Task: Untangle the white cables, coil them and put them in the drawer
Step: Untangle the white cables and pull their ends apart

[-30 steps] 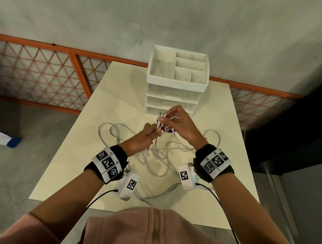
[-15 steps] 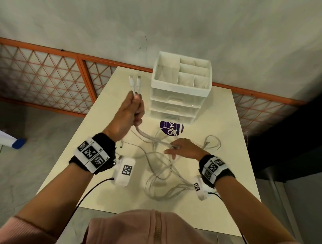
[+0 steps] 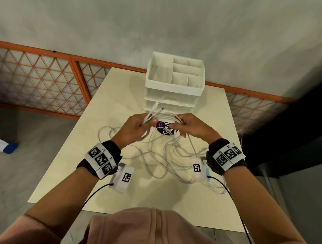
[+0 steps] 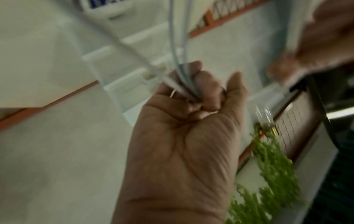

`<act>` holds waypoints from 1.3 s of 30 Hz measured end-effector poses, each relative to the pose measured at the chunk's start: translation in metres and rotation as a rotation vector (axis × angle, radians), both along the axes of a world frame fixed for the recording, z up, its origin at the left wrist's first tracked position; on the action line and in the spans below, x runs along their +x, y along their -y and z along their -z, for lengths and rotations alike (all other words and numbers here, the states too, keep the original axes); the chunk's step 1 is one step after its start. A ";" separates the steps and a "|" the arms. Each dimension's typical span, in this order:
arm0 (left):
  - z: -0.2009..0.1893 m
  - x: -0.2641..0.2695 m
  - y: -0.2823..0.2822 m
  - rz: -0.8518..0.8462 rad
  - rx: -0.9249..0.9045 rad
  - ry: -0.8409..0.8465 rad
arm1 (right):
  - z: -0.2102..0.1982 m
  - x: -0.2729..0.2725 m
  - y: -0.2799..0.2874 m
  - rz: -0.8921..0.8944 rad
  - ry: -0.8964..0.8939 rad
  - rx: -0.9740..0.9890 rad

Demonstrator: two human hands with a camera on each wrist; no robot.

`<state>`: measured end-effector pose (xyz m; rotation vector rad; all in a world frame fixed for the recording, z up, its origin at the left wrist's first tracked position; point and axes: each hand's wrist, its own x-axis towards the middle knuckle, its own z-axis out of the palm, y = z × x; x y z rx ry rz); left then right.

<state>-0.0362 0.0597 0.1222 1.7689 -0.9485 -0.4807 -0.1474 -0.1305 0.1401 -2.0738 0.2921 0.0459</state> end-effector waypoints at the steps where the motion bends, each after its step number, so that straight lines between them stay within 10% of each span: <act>1: -0.004 0.005 -0.001 -0.040 -0.048 0.025 | 0.005 -0.005 0.004 0.001 -0.023 0.011; 11: 0.007 0.053 -0.022 -0.609 -0.112 -0.122 | 0.038 -0.047 0.060 0.252 -0.185 -0.032; 16: 0.013 0.035 -0.013 -0.590 0.131 0.010 | 0.002 -0.036 0.047 0.168 -0.201 -0.293; 20: -0.009 -0.004 0.014 -0.135 -0.109 -0.066 | -0.019 -0.016 0.018 0.006 -0.198 -0.333; 24: -0.010 -0.019 0.031 0.127 0.109 0.030 | -0.035 -0.002 0.004 0.021 -0.131 -0.138; 32: -0.002 0.008 0.014 -0.113 0.131 0.402 | 0.024 -0.031 0.035 0.016 -0.159 -0.122; 39: 0.004 0.023 -0.010 -0.297 0.068 0.353 | 0.068 -0.052 0.061 0.133 -0.268 -0.244</act>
